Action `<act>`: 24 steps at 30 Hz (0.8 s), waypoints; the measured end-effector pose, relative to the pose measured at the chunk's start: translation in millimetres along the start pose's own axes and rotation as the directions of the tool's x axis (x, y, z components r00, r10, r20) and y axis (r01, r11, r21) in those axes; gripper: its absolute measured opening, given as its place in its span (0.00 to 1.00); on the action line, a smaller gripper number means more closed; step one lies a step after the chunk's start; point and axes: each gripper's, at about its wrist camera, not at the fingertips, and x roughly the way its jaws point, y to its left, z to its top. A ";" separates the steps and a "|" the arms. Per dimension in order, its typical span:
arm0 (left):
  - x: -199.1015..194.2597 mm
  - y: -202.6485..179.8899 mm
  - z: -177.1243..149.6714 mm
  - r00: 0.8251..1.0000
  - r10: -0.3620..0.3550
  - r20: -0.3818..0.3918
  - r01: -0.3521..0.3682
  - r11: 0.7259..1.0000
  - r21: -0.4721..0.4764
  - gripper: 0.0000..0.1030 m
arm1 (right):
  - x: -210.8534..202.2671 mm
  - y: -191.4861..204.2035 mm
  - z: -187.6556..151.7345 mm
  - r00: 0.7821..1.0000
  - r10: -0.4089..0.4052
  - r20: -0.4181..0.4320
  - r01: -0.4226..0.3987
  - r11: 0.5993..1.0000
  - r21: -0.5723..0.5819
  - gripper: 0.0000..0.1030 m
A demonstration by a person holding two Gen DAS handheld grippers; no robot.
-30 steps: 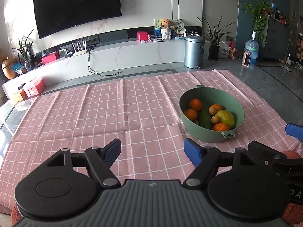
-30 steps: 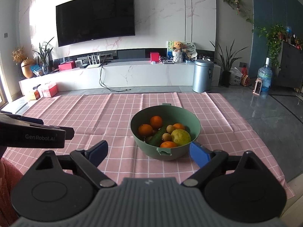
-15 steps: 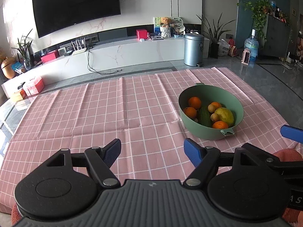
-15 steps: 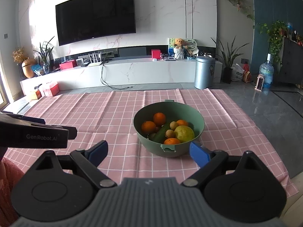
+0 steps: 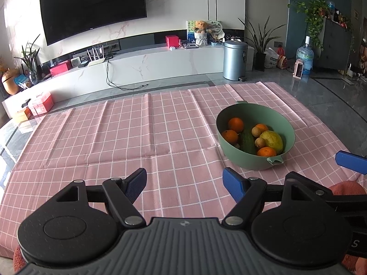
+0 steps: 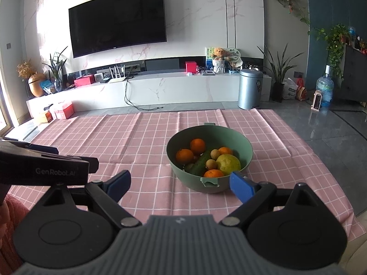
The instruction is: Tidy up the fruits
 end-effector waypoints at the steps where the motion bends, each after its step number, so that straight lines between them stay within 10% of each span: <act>1: 0.2 0.3 -0.1 1.000 0.000 -0.001 0.000 1.000 -0.001 0.86 | 0.1 -0.1 0.0 1.000 -0.002 0.001 0.002 1.000 -0.002 0.87; 24: 3.7 -2.5 1.0 1.000 0.008 -0.005 -0.008 1.000 0.007 0.86 | 3.0 -9.7 -4.1 0.999 -0.032 -0.016 0.032 0.999 0.003 0.90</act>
